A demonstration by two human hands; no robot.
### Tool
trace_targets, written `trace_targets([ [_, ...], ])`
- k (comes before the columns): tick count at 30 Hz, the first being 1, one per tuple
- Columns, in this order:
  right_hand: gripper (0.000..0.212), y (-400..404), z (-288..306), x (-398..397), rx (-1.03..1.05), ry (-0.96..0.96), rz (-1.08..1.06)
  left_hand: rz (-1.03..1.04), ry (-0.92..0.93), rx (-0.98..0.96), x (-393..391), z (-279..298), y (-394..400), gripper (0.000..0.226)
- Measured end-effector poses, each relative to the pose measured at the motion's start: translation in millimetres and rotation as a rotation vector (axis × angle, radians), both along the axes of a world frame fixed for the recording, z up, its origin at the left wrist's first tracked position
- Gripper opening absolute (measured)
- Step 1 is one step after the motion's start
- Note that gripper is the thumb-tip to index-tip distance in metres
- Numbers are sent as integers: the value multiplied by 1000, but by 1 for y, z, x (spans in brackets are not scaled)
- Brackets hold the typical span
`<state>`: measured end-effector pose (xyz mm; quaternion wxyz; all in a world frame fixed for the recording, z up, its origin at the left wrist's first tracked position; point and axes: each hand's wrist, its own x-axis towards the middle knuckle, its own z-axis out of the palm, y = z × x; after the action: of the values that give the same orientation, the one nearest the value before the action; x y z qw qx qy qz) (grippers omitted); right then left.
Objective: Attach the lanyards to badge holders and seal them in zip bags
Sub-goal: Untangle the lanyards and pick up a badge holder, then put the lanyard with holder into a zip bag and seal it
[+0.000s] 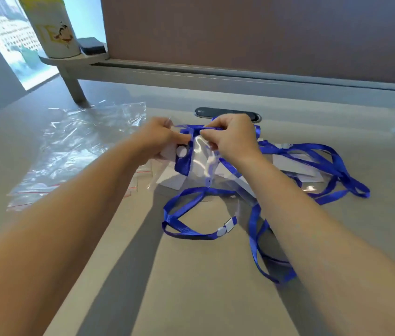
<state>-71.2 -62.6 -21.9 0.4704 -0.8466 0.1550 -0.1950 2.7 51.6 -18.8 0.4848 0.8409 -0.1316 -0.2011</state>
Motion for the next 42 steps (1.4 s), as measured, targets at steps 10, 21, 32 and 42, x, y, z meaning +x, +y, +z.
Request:
trace_targets([
  [10,26,68,-10,-47,-632,-249,119,149,271,-503,-43,3,43,18],
  [21,20,123,-19,-49,-1117,-357,162,238,507,-604,-59,13,125,26],
  [32,16,109,-22,-7,-843,-319,107,249,-131,-43,-7,-11,181,32],
  [42,22,117,-51,53,-719,-367,175,108,-488,802,55,-59,213,57],
])
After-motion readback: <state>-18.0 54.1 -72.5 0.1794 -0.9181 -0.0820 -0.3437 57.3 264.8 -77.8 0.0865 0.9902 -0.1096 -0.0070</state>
